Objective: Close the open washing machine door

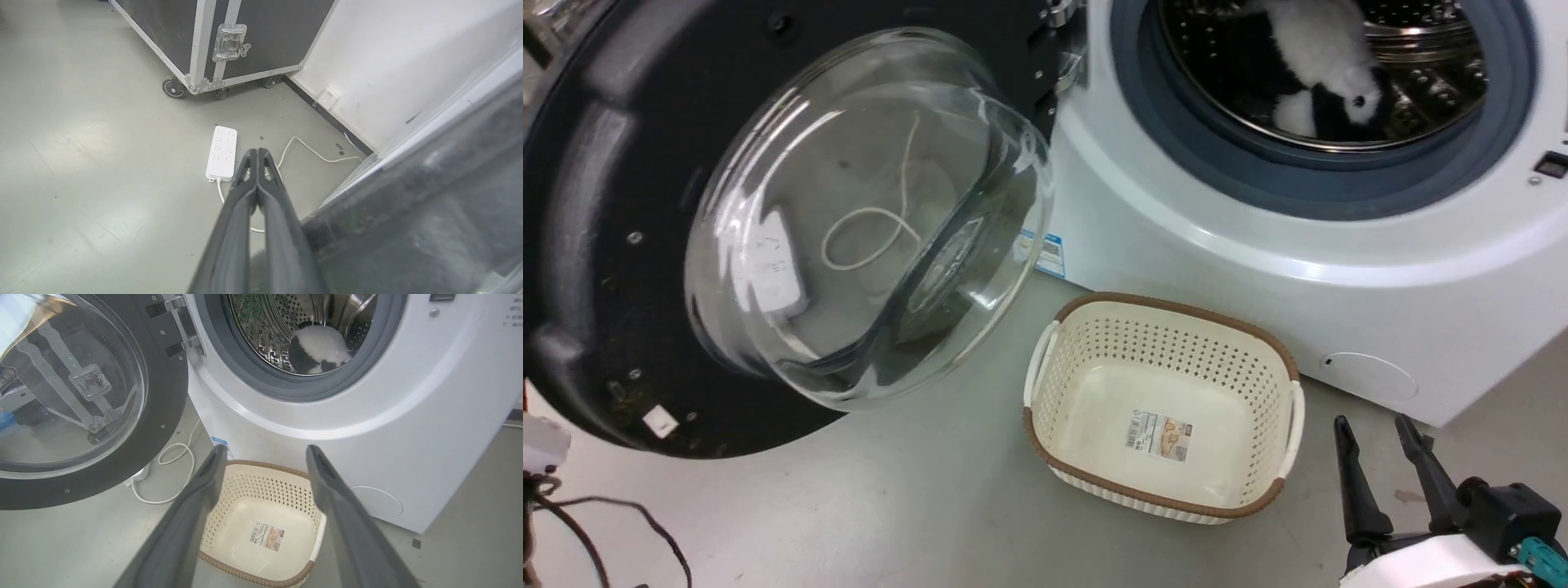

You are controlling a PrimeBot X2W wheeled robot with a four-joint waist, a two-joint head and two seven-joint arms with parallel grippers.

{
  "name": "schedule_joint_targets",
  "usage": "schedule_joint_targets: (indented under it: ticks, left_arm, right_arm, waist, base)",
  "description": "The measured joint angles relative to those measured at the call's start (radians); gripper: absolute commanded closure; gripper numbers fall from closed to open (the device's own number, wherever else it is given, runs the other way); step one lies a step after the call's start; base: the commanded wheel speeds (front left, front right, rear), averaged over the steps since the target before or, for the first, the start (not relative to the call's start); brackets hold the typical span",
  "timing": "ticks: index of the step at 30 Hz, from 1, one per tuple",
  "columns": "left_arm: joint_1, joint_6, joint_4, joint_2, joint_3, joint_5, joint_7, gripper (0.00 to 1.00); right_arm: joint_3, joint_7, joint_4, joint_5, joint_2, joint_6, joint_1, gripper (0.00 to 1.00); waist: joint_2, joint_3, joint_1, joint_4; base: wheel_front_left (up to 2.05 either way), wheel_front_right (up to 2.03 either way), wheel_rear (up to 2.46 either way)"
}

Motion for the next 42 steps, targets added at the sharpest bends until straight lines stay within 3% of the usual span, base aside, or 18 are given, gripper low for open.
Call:
schedule_joint_targets:
  ticks: [6,8,21,29,42]
  left_arm:
    - [0.077,-0.001,-0.106,0.058,-0.103,-0.184,0.069,1.0]
    - [0.174,-0.01,-0.205,0.092,-0.197,-0.289,0.092,1.0]
    - [0.321,-0.022,-0.496,0.16,-0.639,-0.37,0.121,1.0]
    - [0.189,-0.027,-0.528,0.114,-0.945,-0.341,0.064,1.0]
    - [-0.207,-0.027,-0.2,0.006,-1.197,-0.298,-0.195,1.0]
  right_arm:
    - [-0.018,-0.013,0.011,0.014,0.0,0.0,-0.003,0.0]
    - [-0.049,-0.03,0.028,0.03,0.0,0.0,-0.005,0.0]
    - [-0.174,-0.066,0.072,0.059,0.0,0.0,-0.002,0.0]
    - [-0.197,-0.073,0.07,0.069,0.001,0.0,0.0,0.0]
    - [-0.192,-0.073,0.062,0.101,0.0,0.0,-0.029,0.0]
  waist:
    - [0.0,-0.014,-0.0002,0.022]
    - [0.0,-0.038,-0.0002,0.039]
    - [0.0,-0.124,-0.0004,0.054]
    - [0.0,-0.12,-0.0002,-0.042]
    - [0.0001,-0.062,-0.0001,-0.319]
  base:
    - [0.0,0.0,0.0]
    - [0.0,0.0,0.0]
    - [0.0,0.0,0.0]
    - [0.0,0.0,0.0]
    - [0.0,0.0,0.0]
